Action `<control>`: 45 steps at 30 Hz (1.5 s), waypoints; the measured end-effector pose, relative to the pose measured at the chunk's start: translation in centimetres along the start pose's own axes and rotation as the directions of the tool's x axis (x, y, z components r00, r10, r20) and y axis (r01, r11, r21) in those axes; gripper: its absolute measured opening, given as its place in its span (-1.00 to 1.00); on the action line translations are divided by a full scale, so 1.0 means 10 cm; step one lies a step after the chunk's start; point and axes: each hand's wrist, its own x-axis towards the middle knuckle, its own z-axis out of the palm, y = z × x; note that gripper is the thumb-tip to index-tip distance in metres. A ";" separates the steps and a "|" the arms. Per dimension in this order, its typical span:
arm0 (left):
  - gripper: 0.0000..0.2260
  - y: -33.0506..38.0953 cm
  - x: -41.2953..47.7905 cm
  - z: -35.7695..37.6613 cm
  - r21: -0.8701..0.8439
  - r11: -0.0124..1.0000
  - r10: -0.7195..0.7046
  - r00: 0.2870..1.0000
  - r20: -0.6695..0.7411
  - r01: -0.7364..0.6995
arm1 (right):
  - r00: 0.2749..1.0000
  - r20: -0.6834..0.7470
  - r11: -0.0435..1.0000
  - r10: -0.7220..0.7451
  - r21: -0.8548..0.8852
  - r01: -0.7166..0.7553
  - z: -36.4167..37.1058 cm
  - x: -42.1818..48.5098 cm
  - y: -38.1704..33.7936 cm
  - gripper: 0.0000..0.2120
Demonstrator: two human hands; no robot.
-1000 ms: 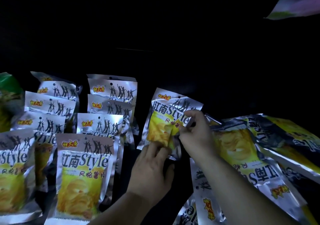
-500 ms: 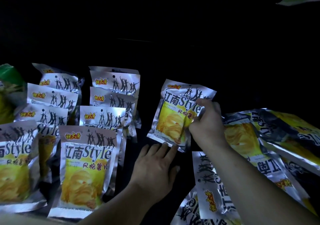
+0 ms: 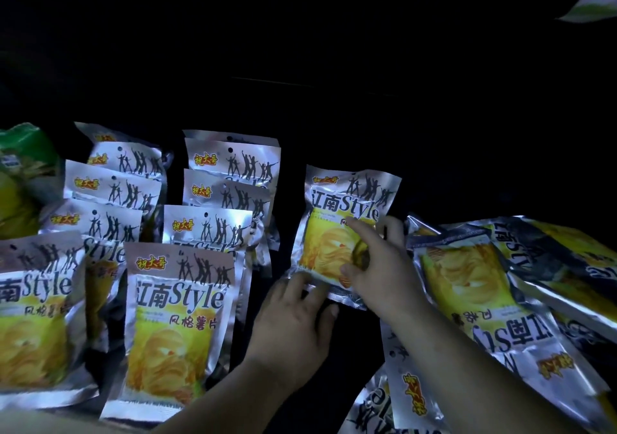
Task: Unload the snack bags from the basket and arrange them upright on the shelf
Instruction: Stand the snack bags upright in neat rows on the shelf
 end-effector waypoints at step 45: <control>-0.61 1.48 0.22 -0.19 -0.845 0.395 -0.090 0.930 0.356 0.361 | 0.948 -0.245 0.975 0.202 0.141 -0.171 -1.24 -1.38 0.66 -0.69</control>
